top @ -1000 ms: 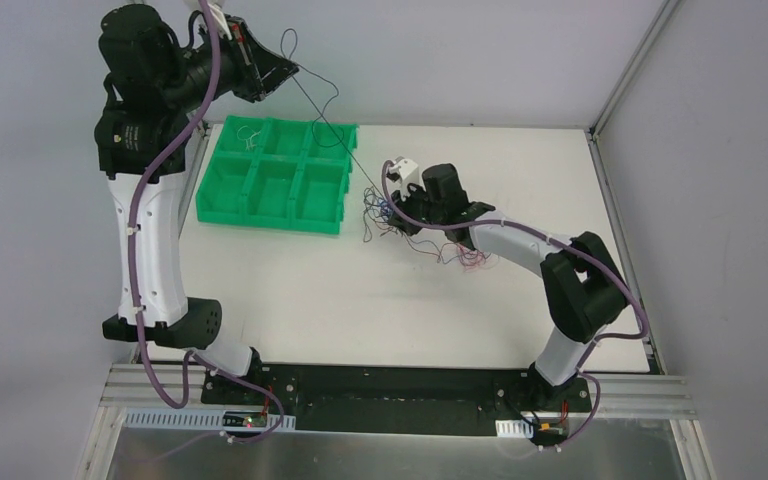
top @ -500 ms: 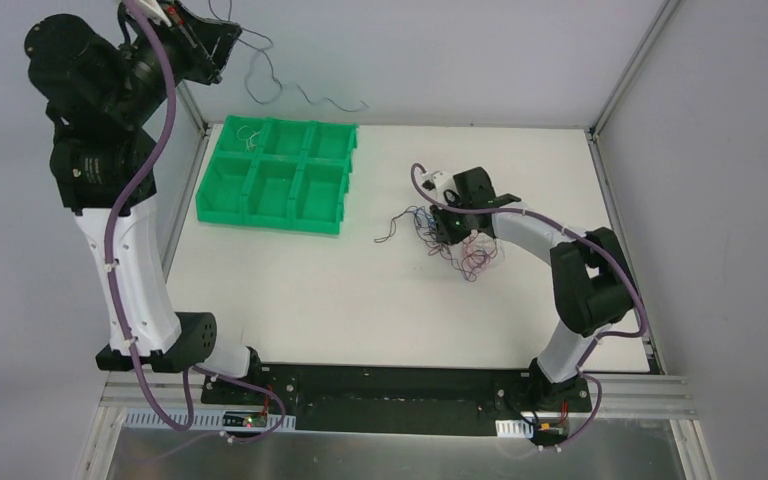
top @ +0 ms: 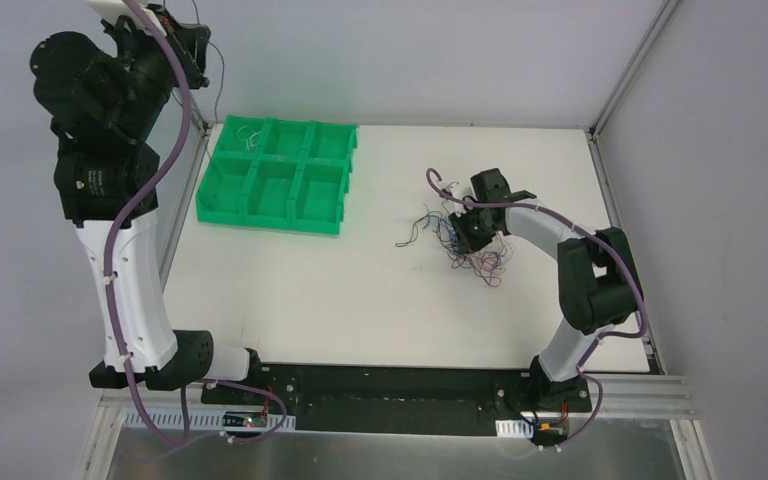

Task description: Untangle the cables

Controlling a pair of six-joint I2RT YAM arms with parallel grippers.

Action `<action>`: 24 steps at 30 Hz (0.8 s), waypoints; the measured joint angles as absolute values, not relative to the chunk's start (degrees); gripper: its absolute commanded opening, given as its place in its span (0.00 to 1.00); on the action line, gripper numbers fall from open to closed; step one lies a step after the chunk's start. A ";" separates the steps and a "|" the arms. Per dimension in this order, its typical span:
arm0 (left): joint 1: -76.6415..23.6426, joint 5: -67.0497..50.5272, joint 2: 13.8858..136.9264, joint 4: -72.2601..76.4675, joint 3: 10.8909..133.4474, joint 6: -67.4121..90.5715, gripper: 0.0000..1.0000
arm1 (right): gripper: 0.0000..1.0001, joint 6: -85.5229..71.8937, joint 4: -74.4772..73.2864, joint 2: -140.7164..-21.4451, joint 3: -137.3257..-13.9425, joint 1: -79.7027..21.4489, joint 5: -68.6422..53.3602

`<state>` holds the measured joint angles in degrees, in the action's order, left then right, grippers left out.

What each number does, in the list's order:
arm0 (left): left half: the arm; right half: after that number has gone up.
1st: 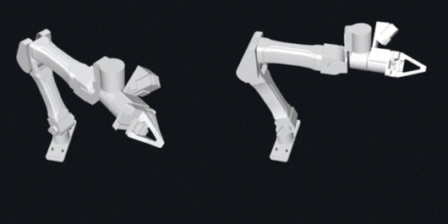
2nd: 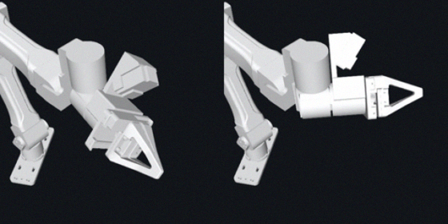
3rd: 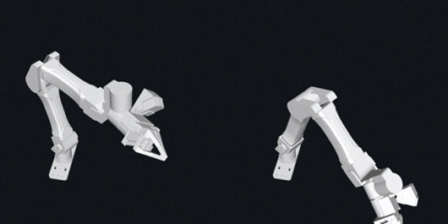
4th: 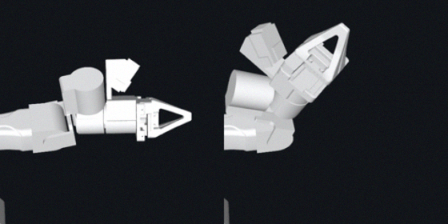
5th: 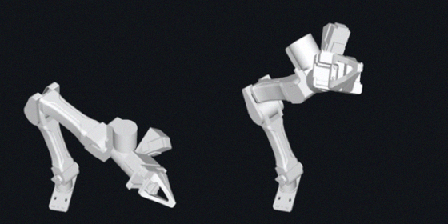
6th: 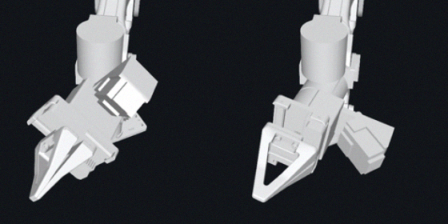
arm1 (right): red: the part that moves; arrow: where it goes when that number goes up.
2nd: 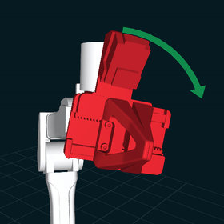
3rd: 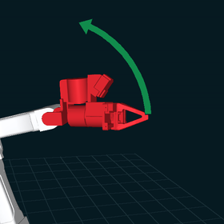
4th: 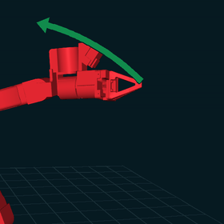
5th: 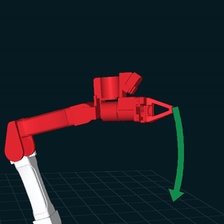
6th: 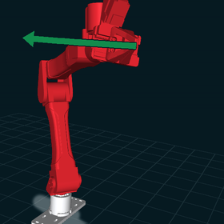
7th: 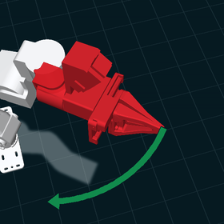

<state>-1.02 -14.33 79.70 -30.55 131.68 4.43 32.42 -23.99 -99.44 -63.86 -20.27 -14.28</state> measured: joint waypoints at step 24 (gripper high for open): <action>8.01 -13.50 76.64 -18.35 98.50 3.64 0.00 | 0.13 30.48 -28.01 -96.97 -63.86 -20.27 -18.28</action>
